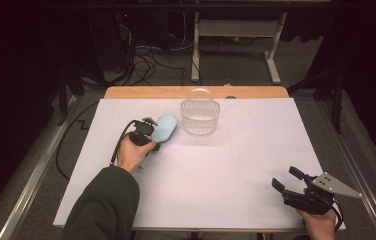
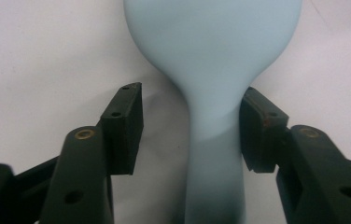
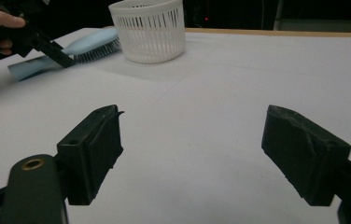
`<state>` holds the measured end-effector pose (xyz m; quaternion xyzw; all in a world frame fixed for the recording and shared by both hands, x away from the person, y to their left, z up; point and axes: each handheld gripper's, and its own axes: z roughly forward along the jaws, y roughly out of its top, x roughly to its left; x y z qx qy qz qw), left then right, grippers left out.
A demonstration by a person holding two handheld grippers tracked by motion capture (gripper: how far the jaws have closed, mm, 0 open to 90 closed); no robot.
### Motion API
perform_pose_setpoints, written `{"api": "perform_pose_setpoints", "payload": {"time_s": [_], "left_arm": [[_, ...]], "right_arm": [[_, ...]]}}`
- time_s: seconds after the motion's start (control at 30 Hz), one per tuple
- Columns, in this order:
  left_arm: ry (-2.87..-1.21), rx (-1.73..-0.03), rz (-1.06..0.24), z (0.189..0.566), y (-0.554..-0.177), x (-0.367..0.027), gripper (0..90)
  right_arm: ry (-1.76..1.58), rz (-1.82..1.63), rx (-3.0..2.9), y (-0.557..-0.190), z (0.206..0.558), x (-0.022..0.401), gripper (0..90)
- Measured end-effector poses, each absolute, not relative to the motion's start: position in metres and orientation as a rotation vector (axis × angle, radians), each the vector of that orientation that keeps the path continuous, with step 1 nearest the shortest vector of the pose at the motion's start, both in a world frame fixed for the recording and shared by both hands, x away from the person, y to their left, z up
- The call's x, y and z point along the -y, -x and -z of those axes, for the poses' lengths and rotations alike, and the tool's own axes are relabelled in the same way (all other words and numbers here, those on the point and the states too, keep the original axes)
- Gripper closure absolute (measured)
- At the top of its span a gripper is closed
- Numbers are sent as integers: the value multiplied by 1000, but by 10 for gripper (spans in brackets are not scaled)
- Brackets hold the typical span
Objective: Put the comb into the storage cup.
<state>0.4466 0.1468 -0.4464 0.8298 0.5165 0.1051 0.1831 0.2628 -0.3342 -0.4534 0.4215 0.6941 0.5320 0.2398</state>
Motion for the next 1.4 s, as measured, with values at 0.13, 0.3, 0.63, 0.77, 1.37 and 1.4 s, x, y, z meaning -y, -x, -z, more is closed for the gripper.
{"api": "perform_pose_setpoints", "payload": {"time_s": [0.13, 0.3, 0.63, 0.77, 1.37, 1.4], "left_arm": [[-2334, -1451, -294, 446, -445, -145, 556], [-2337, -1430, -277, 446, -445, -143, 647], [-2328, -1433, -239, 446, -447, -147, 680], [-2323, -1432, -210, 445, -448, -149, 685], [-2286, -1381, -129, 438, -444, -163, 693], [-2287, -1373, -132, 436, -443, -163, 693]], "right_arm": [[-1158, -1478, -1901, -263, 453, 334, 199], [-1160, -1475, -1902, -263, 453, 334, 200], [-1158, -1475, -1900, -262, 453, 334, 201], [-1144, -1460, -1905, -262, 453, 333, 212], [-1126, -1431, -1911, -261, 454, 332, 227], [-1127, -1431, -1910, -261, 454, 332, 227]]}}
